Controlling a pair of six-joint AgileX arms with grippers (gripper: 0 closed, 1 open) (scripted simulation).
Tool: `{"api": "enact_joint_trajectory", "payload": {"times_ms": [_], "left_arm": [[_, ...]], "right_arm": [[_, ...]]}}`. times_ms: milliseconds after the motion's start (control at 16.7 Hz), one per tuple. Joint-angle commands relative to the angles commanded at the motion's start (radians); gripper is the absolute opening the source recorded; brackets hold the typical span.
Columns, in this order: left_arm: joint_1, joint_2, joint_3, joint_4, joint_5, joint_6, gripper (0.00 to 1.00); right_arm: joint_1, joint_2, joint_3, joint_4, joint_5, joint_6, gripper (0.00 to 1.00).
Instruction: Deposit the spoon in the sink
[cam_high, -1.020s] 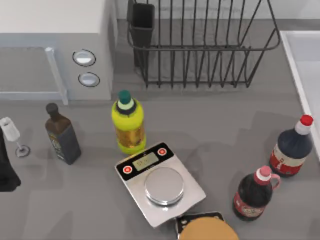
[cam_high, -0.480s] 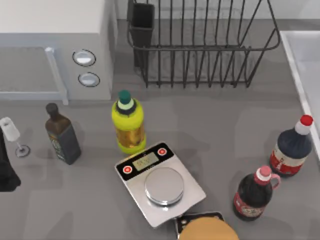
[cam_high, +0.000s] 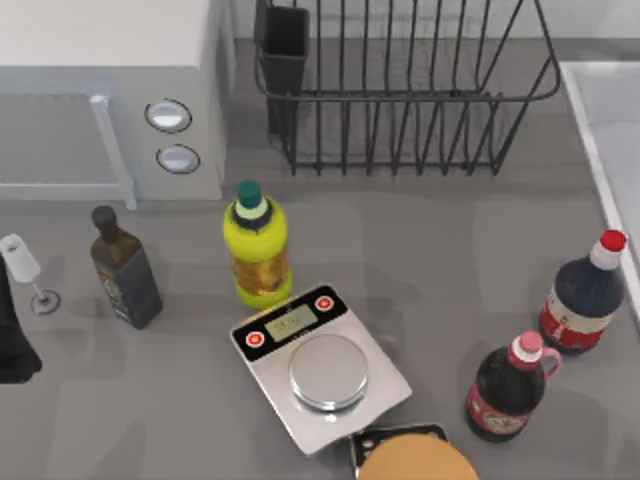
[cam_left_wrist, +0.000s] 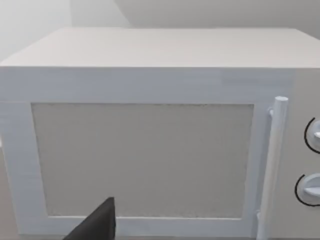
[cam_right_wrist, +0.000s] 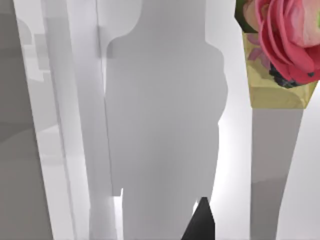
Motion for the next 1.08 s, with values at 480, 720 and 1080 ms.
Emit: {"api": "enact_joint_trajectory", "payload": {"times_ms": [480,720,1080], "left_arm": [[0.0,0.0,0.0,0.0,0.0,0.0,1.0],[0.0,0.0,0.0,0.0,0.0,0.0,1.0],[0.0,0.0,0.0,0.0,0.0,0.0,1.0]], "right_arm": [[-0.004,-0.043,-0.12,0.089,-0.002,0.002,0.0],[-0.001,-0.102,-0.339,0.222,-0.003,0.0,0.0],[0.001,-0.137,-0.446,0.307,-0.002,0.0,0.0]]}}
